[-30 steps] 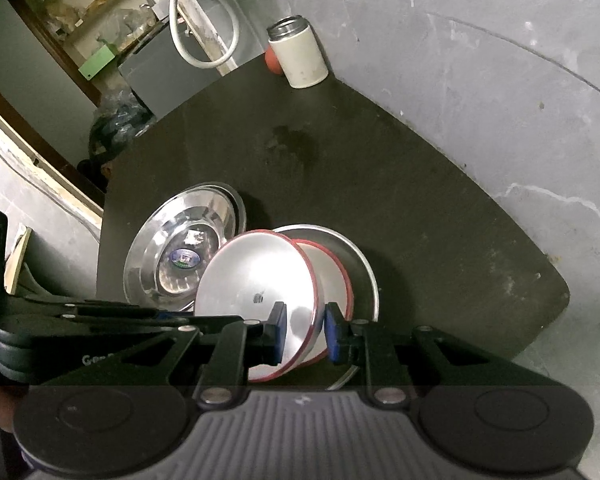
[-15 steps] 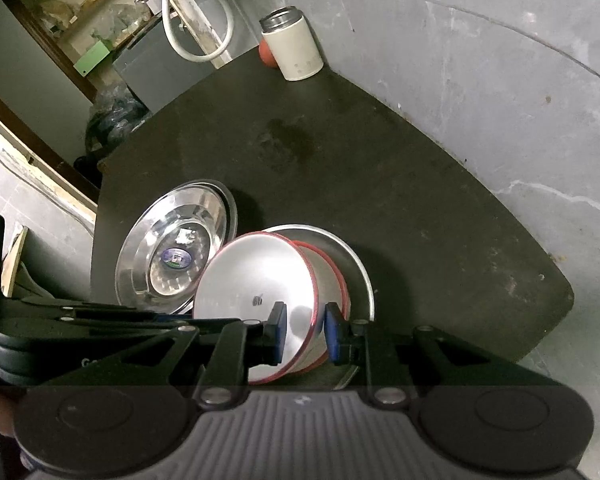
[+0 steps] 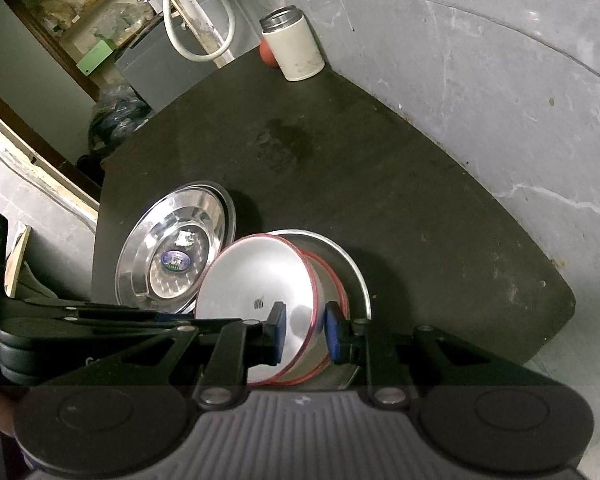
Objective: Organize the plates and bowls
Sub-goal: 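Lower the white bowl into the first white bowl with the right gripper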
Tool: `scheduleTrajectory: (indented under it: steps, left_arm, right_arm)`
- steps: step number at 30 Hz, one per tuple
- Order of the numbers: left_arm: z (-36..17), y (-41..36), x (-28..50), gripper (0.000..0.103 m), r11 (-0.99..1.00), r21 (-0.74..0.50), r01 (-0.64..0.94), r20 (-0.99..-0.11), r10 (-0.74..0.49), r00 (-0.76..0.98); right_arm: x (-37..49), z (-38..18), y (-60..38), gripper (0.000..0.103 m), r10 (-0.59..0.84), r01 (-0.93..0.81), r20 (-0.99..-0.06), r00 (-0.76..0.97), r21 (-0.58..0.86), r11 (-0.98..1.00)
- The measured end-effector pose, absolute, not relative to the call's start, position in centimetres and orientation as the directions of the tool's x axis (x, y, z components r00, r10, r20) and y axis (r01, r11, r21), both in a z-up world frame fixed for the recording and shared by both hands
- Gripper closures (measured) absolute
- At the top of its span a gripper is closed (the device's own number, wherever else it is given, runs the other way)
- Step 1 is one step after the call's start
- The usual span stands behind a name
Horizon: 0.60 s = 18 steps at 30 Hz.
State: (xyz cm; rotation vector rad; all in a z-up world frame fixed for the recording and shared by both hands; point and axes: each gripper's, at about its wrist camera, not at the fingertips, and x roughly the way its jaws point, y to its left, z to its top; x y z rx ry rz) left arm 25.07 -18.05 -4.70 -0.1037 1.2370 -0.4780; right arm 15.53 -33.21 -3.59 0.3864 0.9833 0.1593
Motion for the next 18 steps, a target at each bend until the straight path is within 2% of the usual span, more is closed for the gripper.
scheduleTrajectory:
  steps: [18]
  left_arm:
    - [-4.79, -17.97, 25.15, 0.088, 0.900, -0.326, 0.290, -0.885, -0.399, 0.240]
  right_arm:
    - [15.81, -3.30, -33.28, 0.079, 0.302, 0.010, -0.780, 0.549, 0.367, 0.930]
